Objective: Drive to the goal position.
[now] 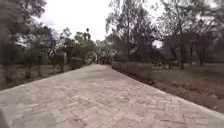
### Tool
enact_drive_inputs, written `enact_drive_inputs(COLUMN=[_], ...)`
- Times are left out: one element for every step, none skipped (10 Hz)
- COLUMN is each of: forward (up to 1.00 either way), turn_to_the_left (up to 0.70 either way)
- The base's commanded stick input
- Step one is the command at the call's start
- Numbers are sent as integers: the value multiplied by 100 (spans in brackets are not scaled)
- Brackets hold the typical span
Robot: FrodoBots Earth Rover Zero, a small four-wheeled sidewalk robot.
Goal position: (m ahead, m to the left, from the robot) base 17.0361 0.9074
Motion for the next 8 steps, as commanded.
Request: enact_drive_inputs(forward=[70,70,70,70,70,70,70,70], turn_to_the_left=[1,1,0,0,0,0,1,0])
